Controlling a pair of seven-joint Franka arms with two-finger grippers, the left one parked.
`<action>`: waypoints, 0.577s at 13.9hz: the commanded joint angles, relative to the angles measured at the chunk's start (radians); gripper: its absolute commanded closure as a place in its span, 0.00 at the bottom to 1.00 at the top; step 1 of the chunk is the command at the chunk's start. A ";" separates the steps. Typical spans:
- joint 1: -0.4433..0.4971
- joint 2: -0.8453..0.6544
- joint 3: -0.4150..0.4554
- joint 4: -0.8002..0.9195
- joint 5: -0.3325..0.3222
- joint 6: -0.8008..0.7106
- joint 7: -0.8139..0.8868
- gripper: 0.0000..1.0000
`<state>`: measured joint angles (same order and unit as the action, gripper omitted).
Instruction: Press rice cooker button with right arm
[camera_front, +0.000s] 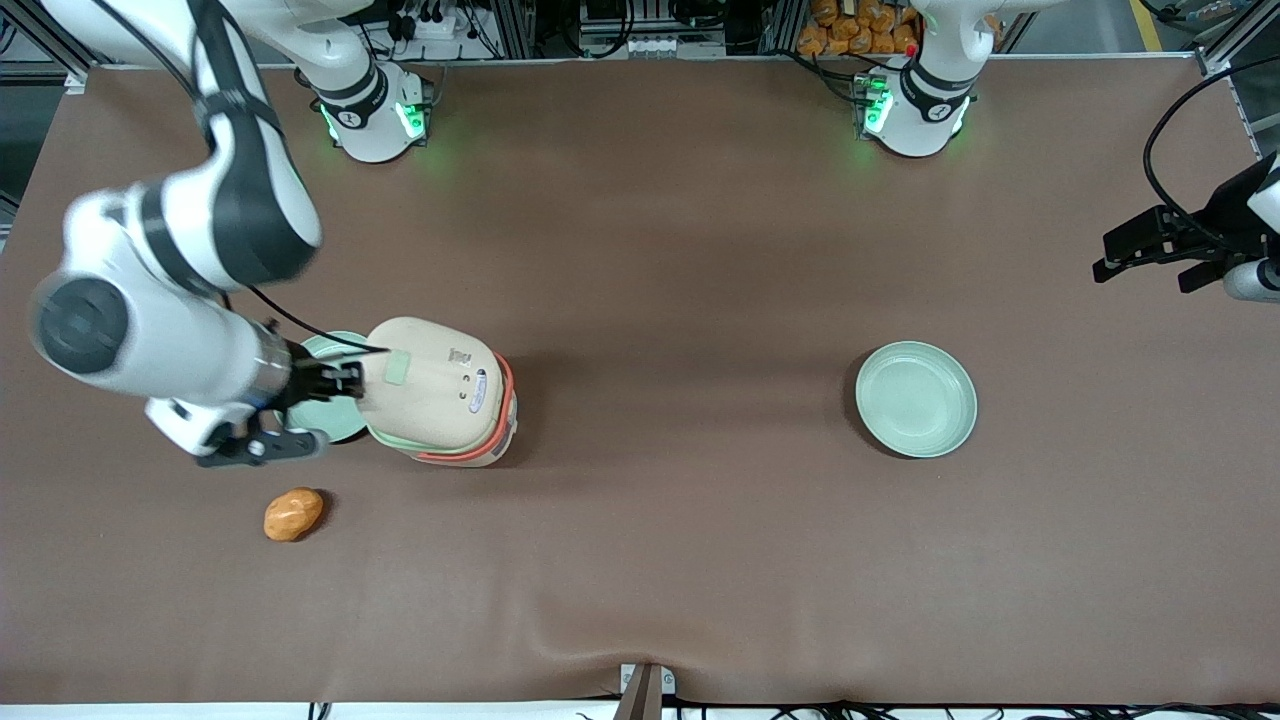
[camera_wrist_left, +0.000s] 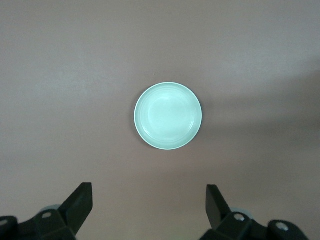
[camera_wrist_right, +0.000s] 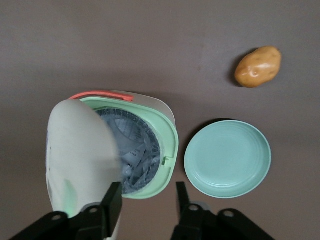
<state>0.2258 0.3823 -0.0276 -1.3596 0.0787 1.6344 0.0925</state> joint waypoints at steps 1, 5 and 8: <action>-0.034 -0.107 0.012 -0.026 -0.005 -0.036 0.000 0.00; -0.104 -0.200 0.020 -0.030 -0.005 -0.111 -0.002 0.00; -0.154 -0.226 0.026 -0.030 -0.010 -0.152 -0.004 0.00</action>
<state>0.1076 0.1857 -0.0243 -1.3595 0.0786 1.4906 0.0900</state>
